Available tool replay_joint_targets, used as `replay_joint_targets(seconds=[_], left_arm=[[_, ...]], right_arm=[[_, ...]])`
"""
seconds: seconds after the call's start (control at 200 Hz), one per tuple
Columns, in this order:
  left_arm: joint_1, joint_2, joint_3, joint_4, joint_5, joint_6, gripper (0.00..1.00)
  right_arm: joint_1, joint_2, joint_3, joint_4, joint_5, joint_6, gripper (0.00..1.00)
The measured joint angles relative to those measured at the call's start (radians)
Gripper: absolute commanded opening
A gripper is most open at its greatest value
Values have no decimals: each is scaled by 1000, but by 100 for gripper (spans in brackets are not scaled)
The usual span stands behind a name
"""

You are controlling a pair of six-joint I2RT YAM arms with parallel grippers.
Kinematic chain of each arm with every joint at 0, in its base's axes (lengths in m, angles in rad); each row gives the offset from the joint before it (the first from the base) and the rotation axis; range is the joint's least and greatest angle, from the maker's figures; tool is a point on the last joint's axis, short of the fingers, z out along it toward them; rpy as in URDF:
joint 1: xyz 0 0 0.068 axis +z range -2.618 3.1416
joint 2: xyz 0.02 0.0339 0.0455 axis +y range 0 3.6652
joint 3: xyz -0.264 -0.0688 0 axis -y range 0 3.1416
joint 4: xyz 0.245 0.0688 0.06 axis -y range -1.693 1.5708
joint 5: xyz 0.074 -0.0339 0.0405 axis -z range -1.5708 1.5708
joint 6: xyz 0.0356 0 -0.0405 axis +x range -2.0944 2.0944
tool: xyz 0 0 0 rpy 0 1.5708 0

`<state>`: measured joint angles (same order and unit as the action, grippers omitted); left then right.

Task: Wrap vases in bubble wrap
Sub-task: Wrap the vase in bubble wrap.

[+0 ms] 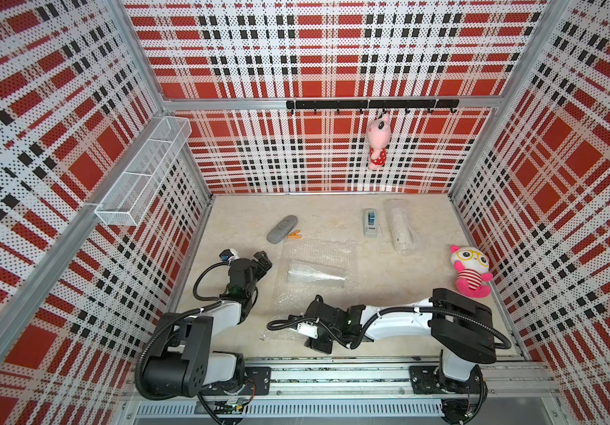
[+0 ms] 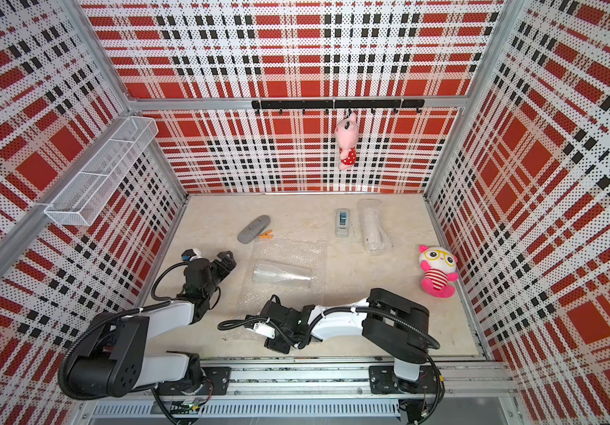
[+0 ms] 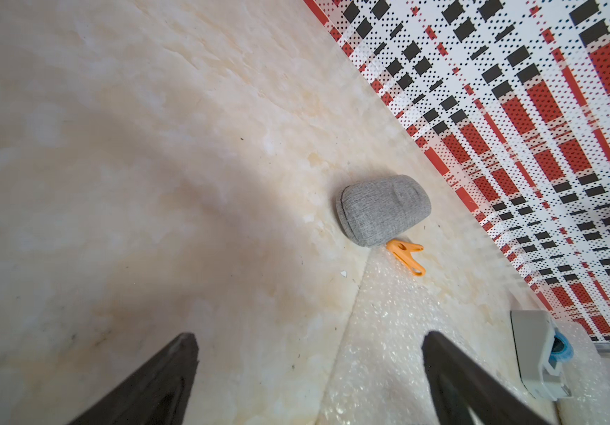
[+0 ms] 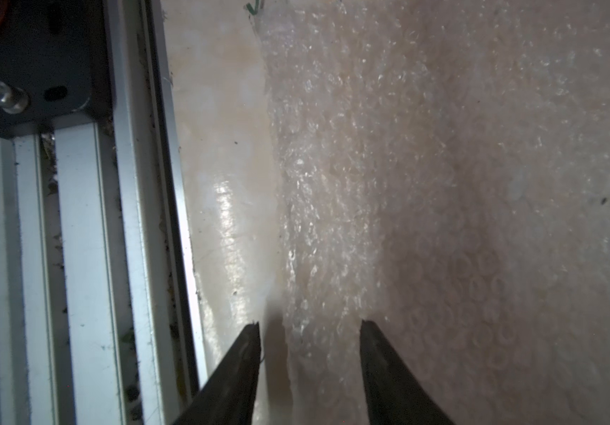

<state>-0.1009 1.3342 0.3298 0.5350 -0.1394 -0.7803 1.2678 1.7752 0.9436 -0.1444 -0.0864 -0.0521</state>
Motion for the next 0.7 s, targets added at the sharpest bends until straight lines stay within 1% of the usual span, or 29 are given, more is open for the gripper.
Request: replay_joint_targets(seconds=[0.025, 0.125, 0.185, 0.215, 0.246, 0.531, 0.702], left_arm=[[0, 0, 0, -1, 0, 0, 98], [0, 0, 0, -2, 0, 0, 98], [0, 0, 0, -3, 0, 0, 98], [0, 0, 0, -3, 0, 0, 98], [0, 0, 0, -4, 0, 0, 98], [1, -1, 0, -5, 0, 0, 98], [4, -26, -1, -23, -33, 0, 98]], right_arm=[[0, 2, 0, 0, 2, -2, 38], [0, 5, 0, 0, 11, -10, 21], [0, 5, 0, 0, 22, -4, 6], [1, 5, 0, 0, 25, -2, 2], [1, 5, 0, 0, 31, -3, 0], [-2, -45, 6, -6, 101, -6, 0], [-37, -85, 33, -17, 129, -13, 0]])
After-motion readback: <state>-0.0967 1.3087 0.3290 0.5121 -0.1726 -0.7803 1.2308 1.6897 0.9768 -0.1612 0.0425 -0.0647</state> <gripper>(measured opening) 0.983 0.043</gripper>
